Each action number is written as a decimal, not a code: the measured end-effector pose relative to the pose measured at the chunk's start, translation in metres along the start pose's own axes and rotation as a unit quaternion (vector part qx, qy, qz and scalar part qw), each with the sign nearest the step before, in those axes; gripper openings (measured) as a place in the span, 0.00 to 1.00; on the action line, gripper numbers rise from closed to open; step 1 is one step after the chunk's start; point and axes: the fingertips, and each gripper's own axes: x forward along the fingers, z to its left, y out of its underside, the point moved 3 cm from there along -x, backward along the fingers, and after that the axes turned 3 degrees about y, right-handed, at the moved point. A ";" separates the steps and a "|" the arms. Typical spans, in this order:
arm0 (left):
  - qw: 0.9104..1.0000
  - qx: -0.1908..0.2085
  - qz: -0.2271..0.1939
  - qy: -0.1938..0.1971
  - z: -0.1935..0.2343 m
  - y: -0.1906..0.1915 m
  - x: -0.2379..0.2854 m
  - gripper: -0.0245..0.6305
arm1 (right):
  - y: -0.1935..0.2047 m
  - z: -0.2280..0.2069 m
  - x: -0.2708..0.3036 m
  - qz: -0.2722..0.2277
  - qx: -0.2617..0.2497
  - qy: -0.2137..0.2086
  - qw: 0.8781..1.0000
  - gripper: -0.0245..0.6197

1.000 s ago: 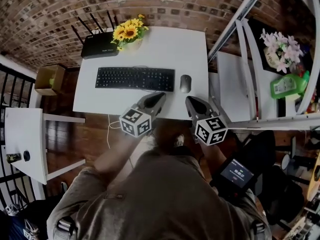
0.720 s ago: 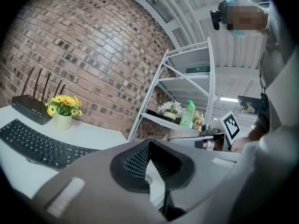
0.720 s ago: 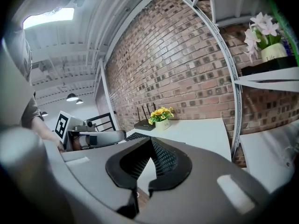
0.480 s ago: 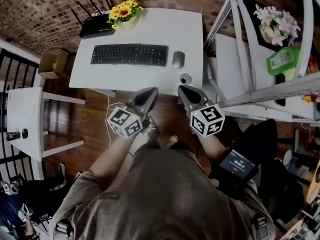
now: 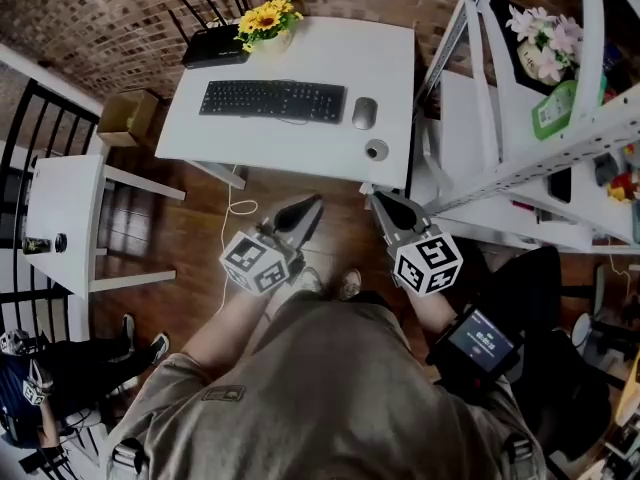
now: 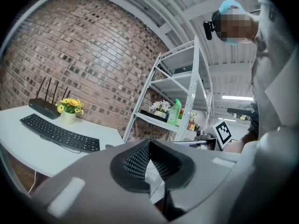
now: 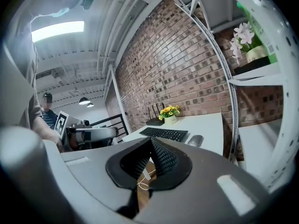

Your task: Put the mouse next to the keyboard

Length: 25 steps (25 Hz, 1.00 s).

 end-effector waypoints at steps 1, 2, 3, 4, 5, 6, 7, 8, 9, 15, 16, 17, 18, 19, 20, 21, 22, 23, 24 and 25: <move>1.000 0.002 0.000 0.003 -0.002 0.000 -0.003 0.04 | 0.000 0.001 -0.003 -0.003 0.001 0.003 1.000 0.05; 1.000 0.004 0.000 0.006 -0.004 0.000 -0.005 0.04 | 0.000 0.002 -0.007 -0.007 0.003 0.007 1.000 0.05; 1.000 0.006 -0.001 0.009 -0.006 -0.001 -0.007 0.04 | 0.000 0.004 -0.010 -0.011 0.004 0.010 1.000 0.05; 1.000 0.008 -0.003 0.012 -0.008 -0.002 -0.009 0.04 | 0.000 0.005 -0.013 -0.015 0.004 0.012 1.000 0.05; 1.000 0.009 -0.006 0.014 -0.009 -0.003 -0.011 0.04 | 0.000 0.007 -0.015 -0.018 0.003 0.014 1.000 0.05; 1.000 0.010 -0.009 0.015 -0.009 -0.004 -0.013 0.04 | 0.000 0.009 -0.016 -0.020 0.001 0.016 1.000 0.05; 1.000 0.011 -0.011 0.016 -0.010 -0.005 -0.017 0.04 | -0.001 0.011 -0.017 -0.023 -0.001 0.017 1.000 0.05; 1.000 0.013 -0.012 0.017 -0.010 -0.005 -0.020 0.04 | -0.001 0.014 -0.018 -0.025 -0.002 0.019 1.000 0.05; 1.000 0.014 -0.013 0.018 -0.010 -0.006 -0.024 0.04 | -0.001 0.017 -0.019 -0.028 -0.003 0.020 0.999 0.05; 0.999 0.015 -0.021 0.022 -0.012 -0.009 -0.036 0.04 | -0.003 0.032 -0.024 -0.034 -0.012 0.021 0.999 0.05; 0.999 0.014 -0.022 0.023 -0.013 -0.009 -0.038 0.04 | -0.003 0.034 -0.024 -0.034 -0.013 0.021 0.999 0.05; 0.999 0.015 -0.023 0.025 -0.013 -0.010 -0.039 0.04 | -0.004 0.037 -0.024 -0.035 -0.014 0.021 0.999 0.05; 0.999 0.016 -0.024 0.026 -0.013 -0.010 -0.040 0.04 | -0.004 0.039 -0.024 -0.036 -0.015 0.022 0.999 0.05; 0.999 0.017 -0.024 0.027 -0.013 -0.011 -0.041 0.04 | -0.005 0.041 -0.024 -0.037 -0.016 0.022 0.999 0.05; 0.999 0.017 -0.024 0.028 -0.012 -0.011 -0.041 0.04 | -0.005 0.043 -0.024 -0.038 -0.017 0.022 0.999 0.05; 0.999 0.016 -0.025 0.028 -0.012 -0.012 -0.041 0.04 | -0.005 0.044 -0.024 -0.039 -0.017 0.021 0.999 0.05; 0.999 0.016 -0.026 0.028 -0.012 -0.012 -0.041 0.04 | -0.005 0.045 -0.024 -0.039 -0.017 0.022 0.999 0.05; 0.999 0.016 -0.027 0.029 -0.013 -0.011 -0.041 0.04 | -0.005 0.045 -0.025 -0.039 -0.017 0.022 0.999 0.05; 0.999 0.015 -0.026 0.030 -0.014 -0.011 -0.041 0.04 | -0.004 0.046 -0.026 -0.039 -0.016 0.023 0.999 0.05; 0.999 0.014 -0.023 0.030 -0.015 -0.010 -0.041 0.04 | -0.004 0.047 -0.027 -0.038 -0.016 0.023 0.999 0.05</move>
